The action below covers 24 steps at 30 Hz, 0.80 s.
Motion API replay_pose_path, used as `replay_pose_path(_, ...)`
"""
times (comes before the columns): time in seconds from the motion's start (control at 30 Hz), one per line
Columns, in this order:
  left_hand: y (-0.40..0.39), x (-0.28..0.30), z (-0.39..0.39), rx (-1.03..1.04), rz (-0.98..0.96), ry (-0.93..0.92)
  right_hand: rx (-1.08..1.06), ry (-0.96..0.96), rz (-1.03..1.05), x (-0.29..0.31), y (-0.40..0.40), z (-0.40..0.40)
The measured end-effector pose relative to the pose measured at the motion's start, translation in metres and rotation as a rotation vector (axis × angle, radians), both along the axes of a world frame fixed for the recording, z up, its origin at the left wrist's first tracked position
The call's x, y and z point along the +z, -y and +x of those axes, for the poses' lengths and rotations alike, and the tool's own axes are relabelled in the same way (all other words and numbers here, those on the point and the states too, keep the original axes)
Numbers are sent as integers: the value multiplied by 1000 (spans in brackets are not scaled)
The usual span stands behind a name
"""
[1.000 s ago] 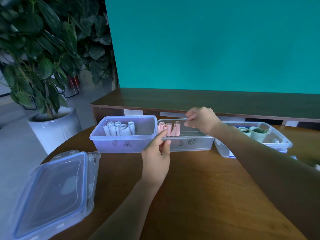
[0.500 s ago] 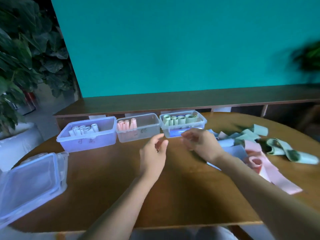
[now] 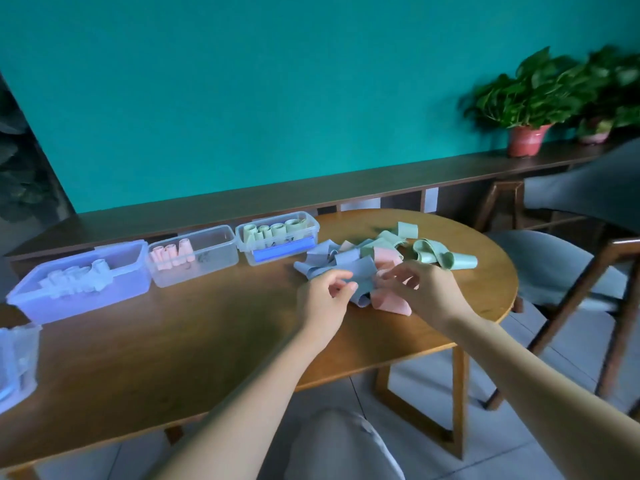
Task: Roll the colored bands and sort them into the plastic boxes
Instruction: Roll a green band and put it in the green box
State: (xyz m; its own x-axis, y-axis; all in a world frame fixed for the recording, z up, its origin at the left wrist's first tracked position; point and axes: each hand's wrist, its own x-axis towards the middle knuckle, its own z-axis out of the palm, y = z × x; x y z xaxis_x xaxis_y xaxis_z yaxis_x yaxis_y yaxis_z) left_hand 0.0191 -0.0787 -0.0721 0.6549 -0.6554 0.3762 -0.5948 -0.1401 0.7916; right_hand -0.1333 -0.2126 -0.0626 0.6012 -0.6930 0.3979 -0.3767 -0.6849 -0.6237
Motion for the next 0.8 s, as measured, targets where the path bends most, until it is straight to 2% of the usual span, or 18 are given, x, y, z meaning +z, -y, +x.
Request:
replay_pose_path(0.27,23,-11,-32,-91,28,-8,-20,-129,28,-26,24,-34)
replay_pose_path(0.43,37,-4,-38,-74,29,73,-223,-33,-3,-20,66,-33)
replay_pose_path(0.53,56,2,-45,-55,-9,86,-326,-62,-16,-21,103,-37)
replay_pose_path(0.7,87,8,-54,-72,-12,105,-246,-274,17,-27,147,-45)
replay_pose_path(0.8,95,15,-57,-88,-35,123,-217,-246,-60,-20,150,-46)
